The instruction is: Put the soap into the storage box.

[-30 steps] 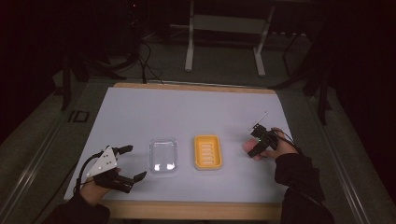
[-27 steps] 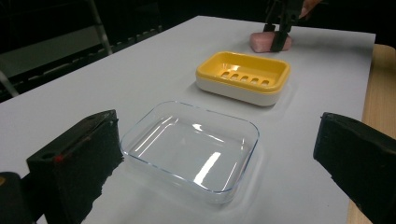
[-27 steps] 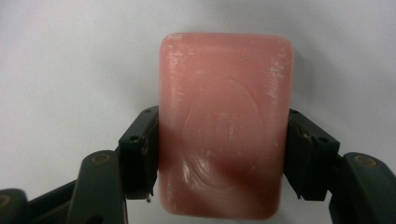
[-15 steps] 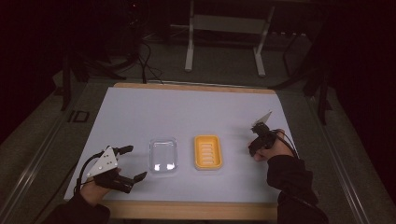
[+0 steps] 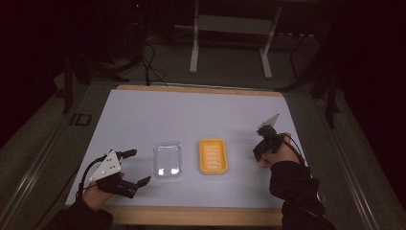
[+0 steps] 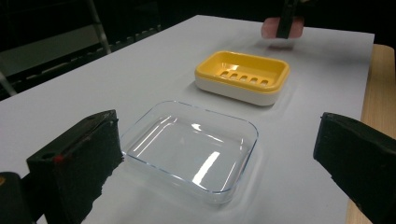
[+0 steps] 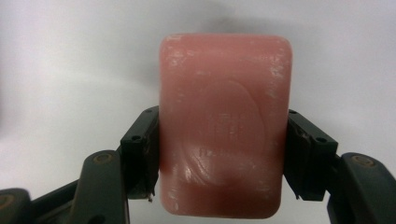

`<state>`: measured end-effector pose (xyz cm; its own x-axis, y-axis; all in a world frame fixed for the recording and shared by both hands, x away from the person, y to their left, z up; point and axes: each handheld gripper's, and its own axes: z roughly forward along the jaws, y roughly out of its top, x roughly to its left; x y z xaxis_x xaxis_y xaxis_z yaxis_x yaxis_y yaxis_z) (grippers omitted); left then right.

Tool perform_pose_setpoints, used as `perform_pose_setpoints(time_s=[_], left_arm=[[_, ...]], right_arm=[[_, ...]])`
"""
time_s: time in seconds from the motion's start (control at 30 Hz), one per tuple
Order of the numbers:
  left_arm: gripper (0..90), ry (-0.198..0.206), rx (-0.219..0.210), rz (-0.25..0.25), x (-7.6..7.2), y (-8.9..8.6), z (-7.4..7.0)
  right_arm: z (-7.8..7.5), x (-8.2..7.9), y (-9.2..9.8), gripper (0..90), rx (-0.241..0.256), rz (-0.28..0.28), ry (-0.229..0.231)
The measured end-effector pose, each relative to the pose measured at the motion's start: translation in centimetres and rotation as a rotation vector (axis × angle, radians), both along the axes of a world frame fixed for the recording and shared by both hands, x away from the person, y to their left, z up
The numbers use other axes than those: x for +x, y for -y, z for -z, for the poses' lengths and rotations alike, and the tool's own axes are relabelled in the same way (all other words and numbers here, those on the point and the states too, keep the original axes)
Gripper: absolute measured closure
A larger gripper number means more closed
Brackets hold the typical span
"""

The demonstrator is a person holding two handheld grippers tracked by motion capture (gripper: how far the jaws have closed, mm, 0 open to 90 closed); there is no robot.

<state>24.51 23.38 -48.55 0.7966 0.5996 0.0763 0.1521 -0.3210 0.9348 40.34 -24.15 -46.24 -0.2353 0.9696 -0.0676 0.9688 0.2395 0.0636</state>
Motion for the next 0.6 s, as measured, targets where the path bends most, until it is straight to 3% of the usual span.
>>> perform_pose_setpoints(time_s=[0.07, 0.1, 0.27, 0.5, 0.6], left_arm=[[1.3, 0.000, -0.001, 0.000, 0.0, 0.0, 0.0], [1.3, 0.001, 0.000, -0.001, 0.0, 0.0, 0.0], [1.2, -0.001, 0.000, 0.001, 0.1, 0.1, 0.0], [1.2, -0.001, -0.004, 0.001, 0.1, 0.1, 0.0], [1.3, -0.001, -0.003, 0.001, 0.1, 0.1, 0.0]], right_arm=[[0.0, 0.0, 0.0, 37.7, 0.000, 0.000, 0.000], [-1.2, -0.1, -0.6, 37.7, -0.011, 0.010, 0.011], [-2.8, 0.0, -1.7, 37.7, -0.036, 0.003, 0.026], [-4.8, -0.1, -3.8, 37.7, -0.010, -0.007, 0.054], [-5.7, -0.1, -5.1, 37.7, 0.023, -0.006, 0.068]])
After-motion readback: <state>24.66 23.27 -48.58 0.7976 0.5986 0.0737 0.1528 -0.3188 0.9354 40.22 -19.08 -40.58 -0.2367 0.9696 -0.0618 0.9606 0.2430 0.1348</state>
